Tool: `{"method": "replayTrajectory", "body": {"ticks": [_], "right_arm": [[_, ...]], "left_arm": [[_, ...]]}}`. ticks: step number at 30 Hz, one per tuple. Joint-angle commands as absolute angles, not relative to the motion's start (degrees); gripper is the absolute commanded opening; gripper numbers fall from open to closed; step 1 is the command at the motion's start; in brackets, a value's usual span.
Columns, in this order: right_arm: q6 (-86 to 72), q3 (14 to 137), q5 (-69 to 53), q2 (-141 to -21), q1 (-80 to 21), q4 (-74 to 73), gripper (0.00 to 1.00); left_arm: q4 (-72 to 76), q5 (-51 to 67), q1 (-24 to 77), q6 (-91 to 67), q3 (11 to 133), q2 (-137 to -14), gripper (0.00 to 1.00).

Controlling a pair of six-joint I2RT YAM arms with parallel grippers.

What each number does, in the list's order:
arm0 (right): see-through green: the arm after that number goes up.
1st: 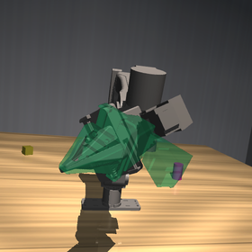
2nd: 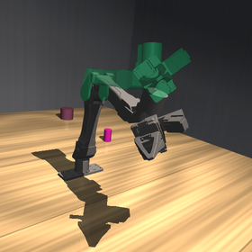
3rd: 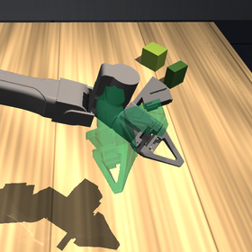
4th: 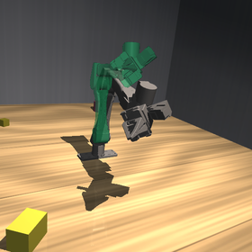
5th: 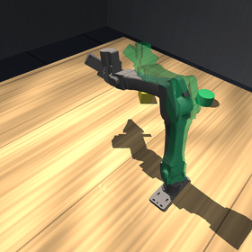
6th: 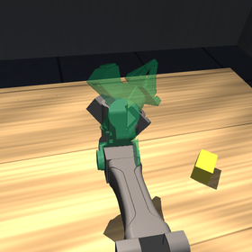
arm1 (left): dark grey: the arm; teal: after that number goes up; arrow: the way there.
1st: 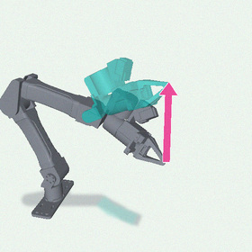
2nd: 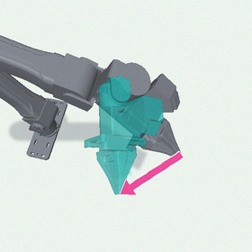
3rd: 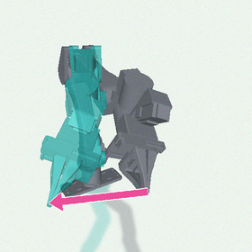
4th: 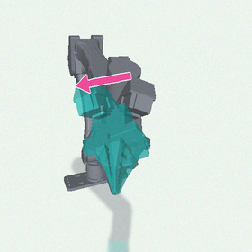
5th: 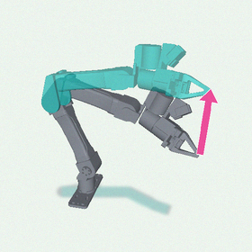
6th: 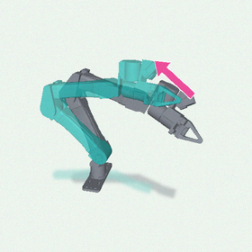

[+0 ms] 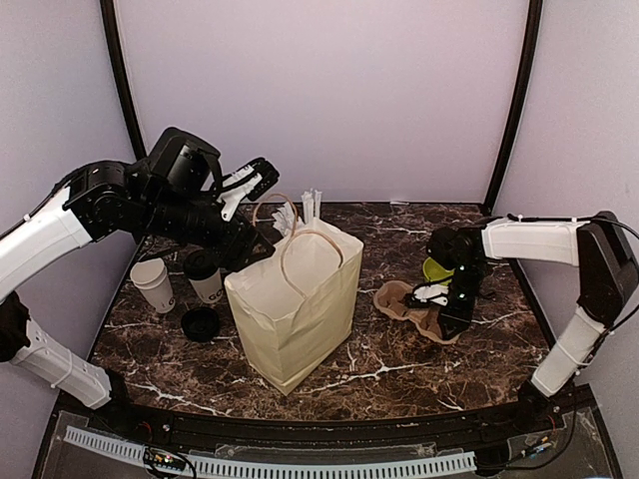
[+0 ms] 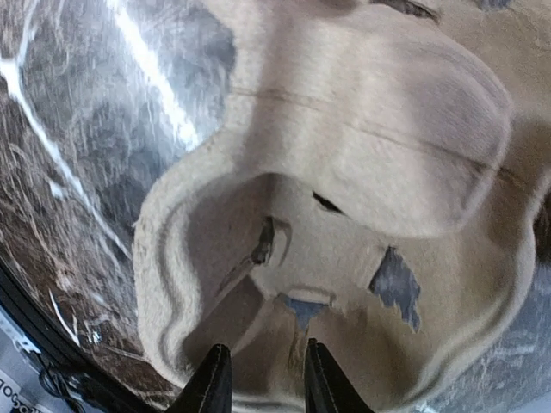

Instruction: Pack the takeout coffee

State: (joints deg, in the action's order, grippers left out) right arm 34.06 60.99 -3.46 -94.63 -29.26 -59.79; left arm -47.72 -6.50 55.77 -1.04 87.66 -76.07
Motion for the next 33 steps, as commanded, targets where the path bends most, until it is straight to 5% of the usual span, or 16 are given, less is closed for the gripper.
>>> {"method": "replayTrajectory", "body": {"ticks": [1, 10, 19, 33], "right_arm": [[34.99, 58.11, 3.45, -90.22, -28.56, -62.56, 0.30], [36.56, 57.16, 6.91, -90.56, -21.75, -59.91, 0.32], [45.09, 65.51, -9.80, -82.81, -22.00, -66.43, 0.36], [44.70, 65.00, -10.44, -89.75, -24.82, -59.31, 0.42]], "left_arm": [[-46.21, -6.72, 55.46, -0.44, 86.83, -75.12, 0.65], [-44.90, -6.58, 55.46, 1.33, 85.17, -74.62, 0.65], [-45.57, -6.93, 55.46, 0.78, 85.00, -73.70, 0.66], [-46.05, -6.36, 55.46, 0.60, 86.39, -75.46, 0.66]]}}
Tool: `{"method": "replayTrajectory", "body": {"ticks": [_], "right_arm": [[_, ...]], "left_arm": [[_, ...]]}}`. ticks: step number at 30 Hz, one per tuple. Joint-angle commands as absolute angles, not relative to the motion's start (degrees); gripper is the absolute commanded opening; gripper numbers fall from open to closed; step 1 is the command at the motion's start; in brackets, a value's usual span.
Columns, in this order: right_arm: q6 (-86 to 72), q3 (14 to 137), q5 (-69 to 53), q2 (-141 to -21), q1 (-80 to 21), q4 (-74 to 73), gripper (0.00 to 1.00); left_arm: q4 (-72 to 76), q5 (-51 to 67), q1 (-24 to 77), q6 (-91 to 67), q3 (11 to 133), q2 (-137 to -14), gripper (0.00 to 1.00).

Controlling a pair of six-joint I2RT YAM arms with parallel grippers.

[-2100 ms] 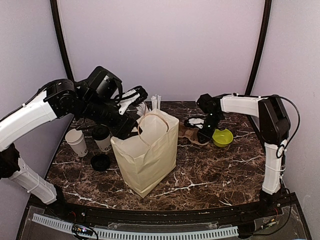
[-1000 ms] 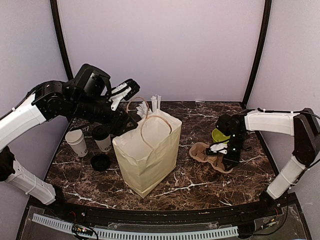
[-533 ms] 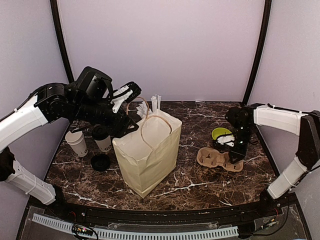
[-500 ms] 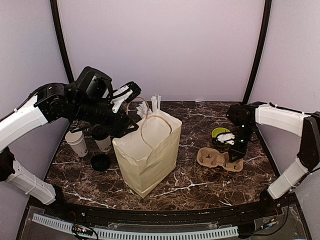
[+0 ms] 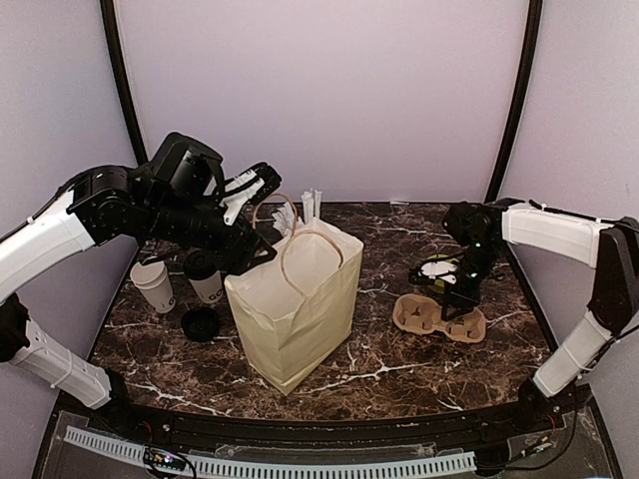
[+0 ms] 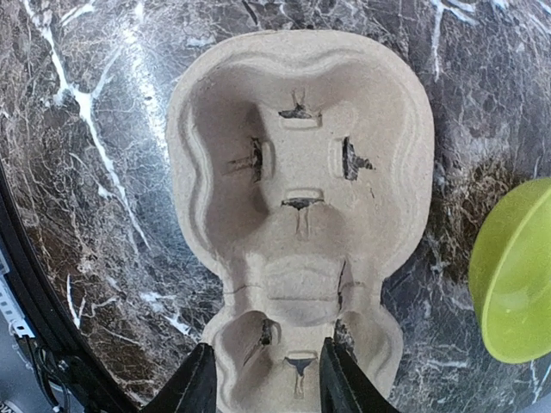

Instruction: Pack the takeout coffee

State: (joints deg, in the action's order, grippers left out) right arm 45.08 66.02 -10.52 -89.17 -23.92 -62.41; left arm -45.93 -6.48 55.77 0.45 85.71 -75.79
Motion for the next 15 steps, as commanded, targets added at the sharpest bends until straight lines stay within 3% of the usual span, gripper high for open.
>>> {"method": "replayTrajectory", "body": {"ticks": [1, 15], "right_arm": [[44.44, 64.80, -9.74, -90.03, -24.91, -58.67, 0.43], [43.78, 63.36, -7.74, -93.34, -25.34, -56.98, 0.51]], "left_arm": [[-46.05, -6.36, 55.46, 0.61, 86.31, -75.44, 0.66], [-46.09, -6.62, 55.46, 0.88, 85.72, -75.76, 0.66]]}}
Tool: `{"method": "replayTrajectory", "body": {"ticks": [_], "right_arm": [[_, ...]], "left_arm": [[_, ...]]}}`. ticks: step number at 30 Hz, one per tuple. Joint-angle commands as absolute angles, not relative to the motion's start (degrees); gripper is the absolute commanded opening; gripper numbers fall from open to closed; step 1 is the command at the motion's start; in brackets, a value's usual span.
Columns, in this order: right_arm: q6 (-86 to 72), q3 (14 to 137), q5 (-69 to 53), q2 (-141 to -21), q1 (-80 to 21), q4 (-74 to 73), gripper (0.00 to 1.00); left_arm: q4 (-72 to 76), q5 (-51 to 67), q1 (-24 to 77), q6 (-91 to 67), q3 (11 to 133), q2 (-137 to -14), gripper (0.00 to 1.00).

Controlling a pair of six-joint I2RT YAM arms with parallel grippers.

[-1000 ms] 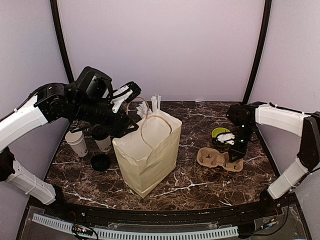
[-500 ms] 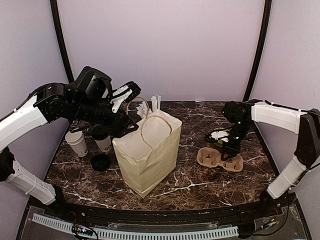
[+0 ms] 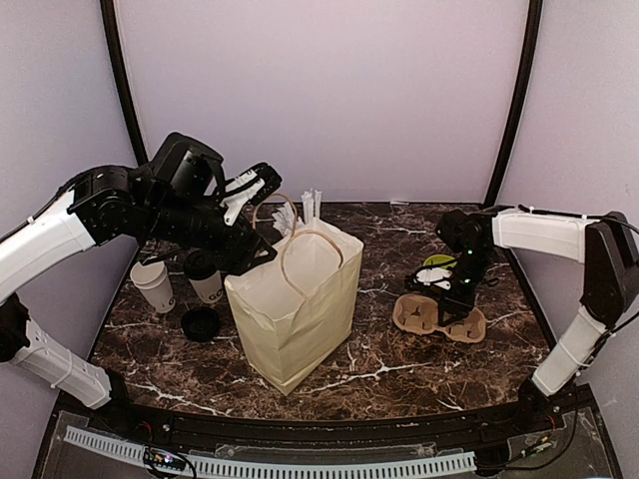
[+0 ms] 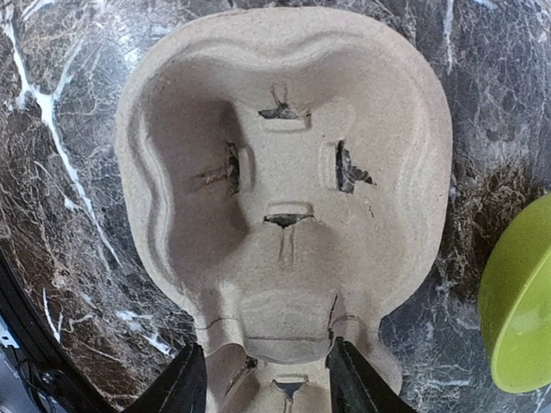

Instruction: Pack the takeout coffee

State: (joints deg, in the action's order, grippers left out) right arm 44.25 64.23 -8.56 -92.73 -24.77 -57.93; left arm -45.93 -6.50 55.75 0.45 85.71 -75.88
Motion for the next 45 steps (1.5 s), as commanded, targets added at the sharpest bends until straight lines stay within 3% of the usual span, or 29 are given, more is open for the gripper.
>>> {"method": "replayTrajectory", "body": {"ticks": [1, 24, 36, 45], "right_arm": [[43.79, 63.18, -7.66, -93.35, -25.46, -56.91, 0.52], [42.20, 59.76, -3.97, -92.82, -26.08, -52.81, 0.49], [41.31, 60.30, -4.67, -90.17, -26.04, -54.02, 0.32], [40.42, 64.45, -5.94, -83.95, -26.02, -58.64, 0.30]], "left_arm": [[-46.13, -6.67, 55.46, 0.92, 85.66, -75.76, 0.66], [-45.46, -6.07, 55.46, 0.62, 84.55, -75.81, 0.66], [-45.41, -6.70, 55.47, 0.62, 84.47, -75.61, 0.67], [-44.81, -7.01, 55.06, 0.43, 85.06, -77.37, 0.67]]}}
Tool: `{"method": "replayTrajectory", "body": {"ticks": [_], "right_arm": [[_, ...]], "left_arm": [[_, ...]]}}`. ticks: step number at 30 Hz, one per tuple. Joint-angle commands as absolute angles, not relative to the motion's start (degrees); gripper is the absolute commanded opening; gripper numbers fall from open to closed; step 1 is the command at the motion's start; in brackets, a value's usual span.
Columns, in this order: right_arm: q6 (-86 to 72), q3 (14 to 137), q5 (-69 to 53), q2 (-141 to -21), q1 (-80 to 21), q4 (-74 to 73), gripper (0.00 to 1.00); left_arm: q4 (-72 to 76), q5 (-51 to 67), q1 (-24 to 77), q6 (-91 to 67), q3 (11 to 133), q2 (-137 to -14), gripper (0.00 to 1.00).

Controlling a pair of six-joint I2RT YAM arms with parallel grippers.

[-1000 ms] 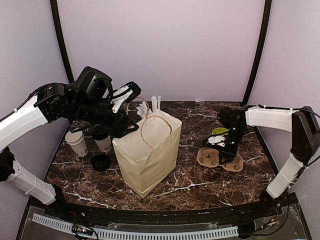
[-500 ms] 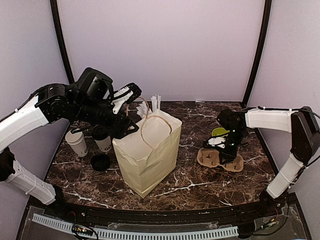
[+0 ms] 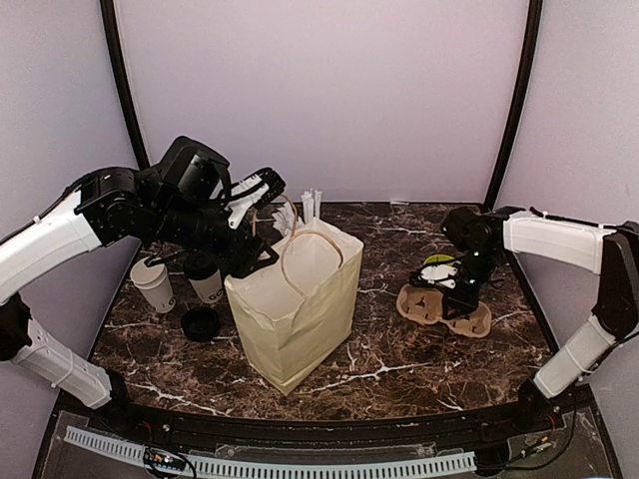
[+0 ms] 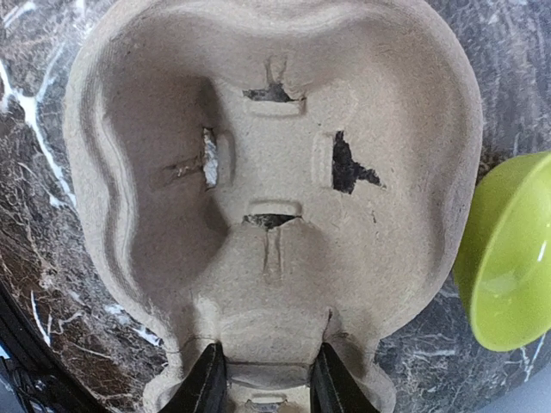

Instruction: Pack the takeout coffee

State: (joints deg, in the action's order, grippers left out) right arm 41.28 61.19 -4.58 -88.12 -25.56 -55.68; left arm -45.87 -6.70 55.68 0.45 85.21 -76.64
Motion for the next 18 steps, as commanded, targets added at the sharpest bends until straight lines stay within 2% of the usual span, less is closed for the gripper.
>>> {"method": "replayTrajectory", "body": {"ticks": [1, 12, 14, 18], "right_arm": [[40.35, 65.26, -6.28, -83.10, -26.02, -59.20, 0.30], [38.64, 77.77, -14.64, -79.63, -26.06, -61.99, 0.29], [38.19, 81.78, -16.66, -79.98, -26.03, -61.93, 0.29], [38.01, 89.75, -20.19, -80.93, -26.10, -63.10, 0.29]], "left_arm": [[-44.69, -6.84, 54.85, 0.44, 85.07, -77.64, 0.67], [-44.53, -5.59, 53.38, 0.20, 87.93, -82.41, 0.60], [-44.16, -5.04, 53.32, 0.22, 88.53, -83.25, 0.56], [-44.04, -2.70, 53.26, 0.84, 90.43, -85.33, 0.37]]}}
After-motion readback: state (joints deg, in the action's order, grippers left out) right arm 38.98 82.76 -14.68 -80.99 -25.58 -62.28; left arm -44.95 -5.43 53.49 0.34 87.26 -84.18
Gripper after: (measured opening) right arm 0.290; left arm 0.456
